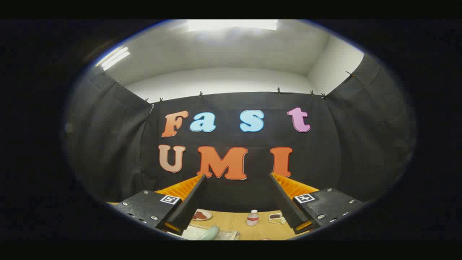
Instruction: Take the plate from the dish rack, then take the spoon from the basket and place it into the plate.
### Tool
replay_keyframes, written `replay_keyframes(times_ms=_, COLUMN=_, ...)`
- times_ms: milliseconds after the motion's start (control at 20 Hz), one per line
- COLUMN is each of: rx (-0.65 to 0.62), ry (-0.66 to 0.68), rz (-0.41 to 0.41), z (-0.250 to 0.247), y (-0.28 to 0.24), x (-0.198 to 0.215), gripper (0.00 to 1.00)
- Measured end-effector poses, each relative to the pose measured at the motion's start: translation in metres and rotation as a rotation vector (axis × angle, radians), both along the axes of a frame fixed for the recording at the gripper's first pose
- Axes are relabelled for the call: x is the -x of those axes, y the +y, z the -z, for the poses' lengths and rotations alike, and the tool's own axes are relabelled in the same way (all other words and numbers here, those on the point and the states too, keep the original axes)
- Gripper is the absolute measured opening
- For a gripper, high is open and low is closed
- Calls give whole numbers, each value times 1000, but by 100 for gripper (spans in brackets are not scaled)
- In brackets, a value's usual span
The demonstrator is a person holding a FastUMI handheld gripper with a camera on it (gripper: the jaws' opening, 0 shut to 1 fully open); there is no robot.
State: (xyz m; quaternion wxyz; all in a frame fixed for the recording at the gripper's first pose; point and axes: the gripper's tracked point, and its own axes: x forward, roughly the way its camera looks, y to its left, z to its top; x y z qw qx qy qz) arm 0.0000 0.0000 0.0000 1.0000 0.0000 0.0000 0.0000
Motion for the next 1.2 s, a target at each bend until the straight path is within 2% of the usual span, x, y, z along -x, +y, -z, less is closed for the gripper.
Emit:
replay_keyframes(times_ms=300, rx=-19, ry=22, rz=-15, z=7, y=7, x=-5, gripper=99)
replay_keyframes(times_ms=750, rx=-29, ry=21, rz=6, z=6, y=0, x=-4, gripper=99)
replay_keyframes(times_ms=1200, rx=-9, ry=19, rz=-28, z=8, y=12, x=3, gripper=99)
